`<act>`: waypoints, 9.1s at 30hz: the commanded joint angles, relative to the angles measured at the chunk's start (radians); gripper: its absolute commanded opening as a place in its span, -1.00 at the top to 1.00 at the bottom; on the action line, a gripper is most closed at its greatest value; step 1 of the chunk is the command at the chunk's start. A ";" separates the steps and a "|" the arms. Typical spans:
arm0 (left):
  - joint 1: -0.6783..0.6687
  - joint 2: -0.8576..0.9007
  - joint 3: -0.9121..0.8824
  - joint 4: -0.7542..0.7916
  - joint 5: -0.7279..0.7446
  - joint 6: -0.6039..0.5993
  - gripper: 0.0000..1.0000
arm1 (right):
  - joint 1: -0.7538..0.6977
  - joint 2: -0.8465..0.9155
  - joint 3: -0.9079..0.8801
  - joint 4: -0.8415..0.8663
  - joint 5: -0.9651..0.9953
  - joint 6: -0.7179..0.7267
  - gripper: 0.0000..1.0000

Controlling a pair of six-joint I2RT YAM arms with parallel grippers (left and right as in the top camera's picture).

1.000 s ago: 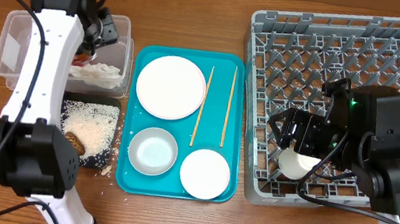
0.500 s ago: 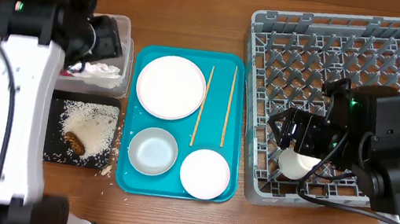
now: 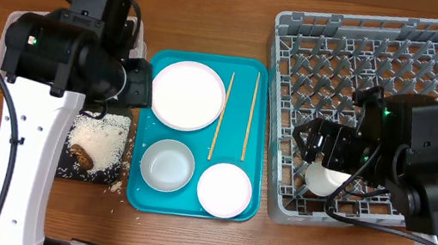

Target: Sort waste into correct bins and load items into the dishwasher

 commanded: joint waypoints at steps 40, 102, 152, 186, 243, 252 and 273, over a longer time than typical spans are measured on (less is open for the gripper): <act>-0.138 -0.532 -0.397 0.607 -0.044 0.300 -1.00 | 0.004 -0.007 0.019 0.024 -0.005 0.001 -1.00; 0.122 -1.540 -1.854 1.404 -0.005 0.225 -1.00 | 0.004 -0.007 0.019 0.025 -0.006 0.001 -1.00; 0.122 -1.540 -1.854 1.404 -0.005 0.225 -1.00 | 0.578 0.825 0.027 0.499 0.055 0.334 0.92; 0.122 -1.540 -1.854 1.404 -0.005 0.225 -1.00 | 0.075 0.510 0.061 0.126 1.607 0.342 0.92; 0.122 -1.540 -1.854 1.404 -0.005 0.225 -1.00 | 0.077 0.734 0.018 0.197 1.606 0.262 0.92; 0.122 -1.540 -1.854 1.404 -0.005 0.225 -1.00 | 0.118 0.745 -0.032 0.166 1.590 0.259 0.92; 0.122 -1.540 -1.854 1.404 -0.005 0.225 -1.00 | 0.301 0.700 0.231 -0.092 1.177 0.301 -0.27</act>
